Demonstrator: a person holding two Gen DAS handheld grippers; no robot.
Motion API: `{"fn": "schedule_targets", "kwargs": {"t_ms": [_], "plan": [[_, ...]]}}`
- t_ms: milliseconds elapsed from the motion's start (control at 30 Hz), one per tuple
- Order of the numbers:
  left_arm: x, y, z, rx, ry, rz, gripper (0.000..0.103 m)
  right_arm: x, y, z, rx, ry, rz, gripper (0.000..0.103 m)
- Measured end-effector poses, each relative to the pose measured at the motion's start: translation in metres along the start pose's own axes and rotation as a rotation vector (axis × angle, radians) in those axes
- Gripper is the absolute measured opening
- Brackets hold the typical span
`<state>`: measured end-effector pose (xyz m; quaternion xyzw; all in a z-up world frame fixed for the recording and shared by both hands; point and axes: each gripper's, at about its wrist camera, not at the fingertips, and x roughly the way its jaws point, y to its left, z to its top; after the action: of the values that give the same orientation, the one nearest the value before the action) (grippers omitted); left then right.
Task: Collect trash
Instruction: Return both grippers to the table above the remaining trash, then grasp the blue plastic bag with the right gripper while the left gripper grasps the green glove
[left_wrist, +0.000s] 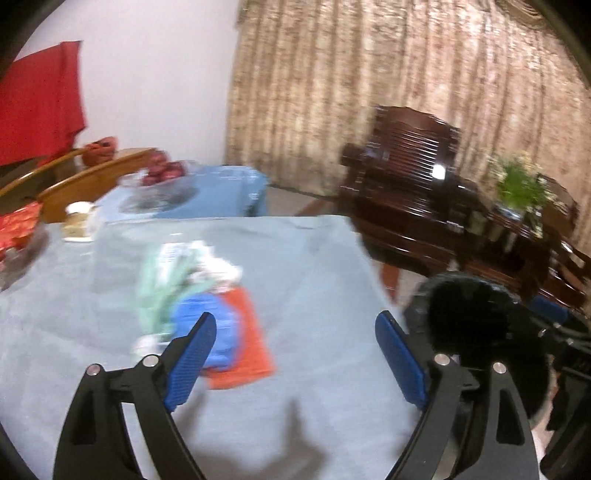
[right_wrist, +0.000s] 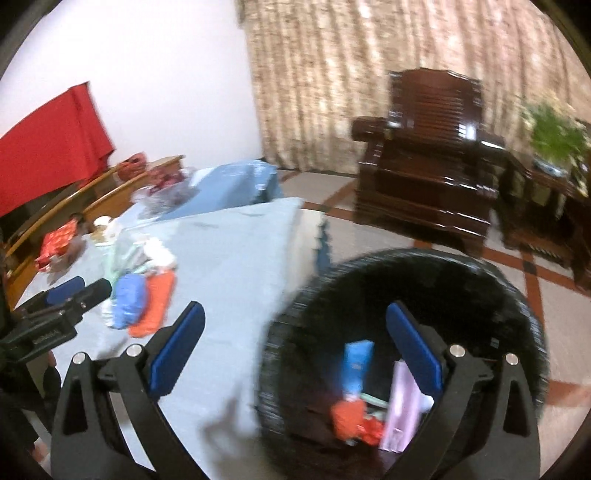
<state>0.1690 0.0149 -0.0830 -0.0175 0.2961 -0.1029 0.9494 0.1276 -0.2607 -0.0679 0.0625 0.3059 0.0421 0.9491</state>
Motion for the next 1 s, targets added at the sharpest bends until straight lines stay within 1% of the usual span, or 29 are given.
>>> {"fn": "schedule_targets", "kwargs": {"t_ms": [67, 167, 267, 567, 767, 1000], "plan": [[-0.004, 0.024, -0.004, -0.018, -0.001, 0.043, 0.086, 0.008, 0.020, 0.004, -0.029, 0.001, 0.034, 0.096], [-0.008, 0.046, -0.008, -0.029, -0.007, 0.090, 0.086, 0.022, 0.050, 0.009, -0.057, 0.004, 0.079, 0.096], [-0.012, 0.071, -0.014, -0.042, -0.011, 0.133, 0.086, 0.037, 0.072, 0.012, -0.071, 0.013, 0.113, 0.096], [-0.006, 0.137, -0.029, -0.098, 0.012, 0.221, 0.086, 0.089, 0.132, 0.004, -0.125, 0.064, 0.182, 0.096], [0.003, 0.157, -0.033, -0.109, 0.022, 0.245, 0.086, 0.119, 0.167, 0.000, -0.152, 0.093, 0.212, 0.096], [0.015, 0.177, -0.034, -0.125, 0.035, 0.254, 0.086, 0.147, 0.194, -0.003, -0.183, 0.125, 0.239, 0.095]]}}
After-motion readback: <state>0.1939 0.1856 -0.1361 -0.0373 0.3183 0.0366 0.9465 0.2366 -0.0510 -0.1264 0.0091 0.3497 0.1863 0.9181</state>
